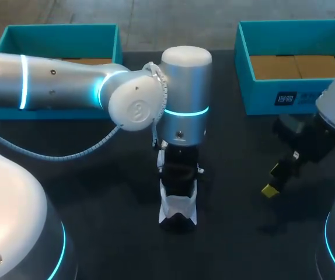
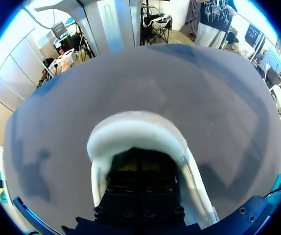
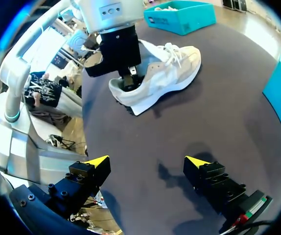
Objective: Take the shoe out of the shoebox, open the shoe tongue, remove and reinsert the insole, then place the shoe into the shoebox
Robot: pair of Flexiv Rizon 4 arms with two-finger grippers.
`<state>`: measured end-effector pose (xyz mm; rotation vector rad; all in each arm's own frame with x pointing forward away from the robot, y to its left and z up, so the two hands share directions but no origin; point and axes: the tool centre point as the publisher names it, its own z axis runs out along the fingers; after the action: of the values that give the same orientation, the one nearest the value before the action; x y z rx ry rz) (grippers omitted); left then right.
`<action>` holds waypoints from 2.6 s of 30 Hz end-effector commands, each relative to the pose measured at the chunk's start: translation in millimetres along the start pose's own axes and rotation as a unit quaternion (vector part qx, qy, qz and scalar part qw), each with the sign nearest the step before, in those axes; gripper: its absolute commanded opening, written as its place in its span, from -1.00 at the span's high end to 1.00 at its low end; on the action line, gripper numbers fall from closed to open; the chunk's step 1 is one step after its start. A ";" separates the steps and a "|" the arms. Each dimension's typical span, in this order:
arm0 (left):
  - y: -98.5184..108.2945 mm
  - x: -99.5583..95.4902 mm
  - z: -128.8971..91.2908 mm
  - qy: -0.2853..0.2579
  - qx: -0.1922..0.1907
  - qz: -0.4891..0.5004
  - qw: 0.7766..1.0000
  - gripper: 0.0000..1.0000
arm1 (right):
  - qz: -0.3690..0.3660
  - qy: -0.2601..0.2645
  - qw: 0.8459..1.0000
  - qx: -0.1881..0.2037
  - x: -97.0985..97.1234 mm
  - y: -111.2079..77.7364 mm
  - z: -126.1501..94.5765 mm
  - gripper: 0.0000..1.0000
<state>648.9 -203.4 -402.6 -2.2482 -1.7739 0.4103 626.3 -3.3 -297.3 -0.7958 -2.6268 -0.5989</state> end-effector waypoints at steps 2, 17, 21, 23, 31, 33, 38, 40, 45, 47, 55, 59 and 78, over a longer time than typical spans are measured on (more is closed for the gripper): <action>-4.5 12.6 -18.3 -0.018 -0.030 -0.004 0.999 1.00 | 0.000 -0.002 1.000 0.000 1.0 -1.1 0.3 -1.00; 1.0 21.2 -49.4 -0.007 -0.065 -0.004 0.998 1.00 | 0.000 -0.002 1.000 0.000 1.0 -1.1 0.3 -1.00; 1.9 18.7 -36.1 0.014 -0.048 0.001 0.999 1.00 | 0.000 -0.002 1.000 0.000 1.0 -1.1 0.3 -1.00; 3.5 17.4 -28.4 0.021 -0.038 -0.001 0.999 1.00 | 0.000 -0.002 1.000 0.000 1.0 -1.1 0.3 -1.00; 4.7 16.5 -2.3 0.055 -0.007 -0.001 0.998 1.00 | 0.000 -0.002 1.000 0.000 1.0 -1.1 0.3 -1.00; 3.9 17.1 1.3 0.057 -0.002 0.000 0.998 1.00 | 0.000 -0.002 1.000 0.000 1.0 -1.1 0.3 -1.00; 2.0 17.9 7.7 0.061 -0.001 0.001 0.998 1.00 | 0.000 -0.002 1.000 0.000 1.0 -1.1 0.3 -1.00; 2.3 18.2 8.2 0.052 -0.006 -0.003 0.999 1.00 | 0.000 -0.002 1.000 0.000 1.0 -1.1 0.3 -1.00; 3.3 18.9 2.0 0.035 -0.014 -0.009 0.999 1.00 | 0.000 -0.002 1.000 0.000 1.0 -1.1 0.3 -1.00; 1.9 19.2 -6.6 0.026 -0.019 -0.008 0.999 1.00 | 0.000 -0.002 1.000 0.000 1.0 -1.1 0.3 -1.00; -4.8 17.8 -48.5 -0.010 -0.062 0.002 0.998 1.00 | 0.000 -0.002 1.000 0.000 1.0 -1.1 0.3 -1.00; -4.3 15.6 -57.5 -0.025 -0.077 0.004 0.997 1.00 | 0.000 -0.002 1.000 0.000 1.0 -1.1 0.3 -1.00; 19.4 11.2 -58.0 -0.029 -0.121 -0.018 0.992 0.58 | 0.000 -0.002 1.000 0.000 1.0 -1.1 0.3 -1.00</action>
<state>692.6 -196.1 -355.9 -2.3812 -1.9799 0.2844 626.1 -3.6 -297.3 -0.7964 -2.6270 -0.5993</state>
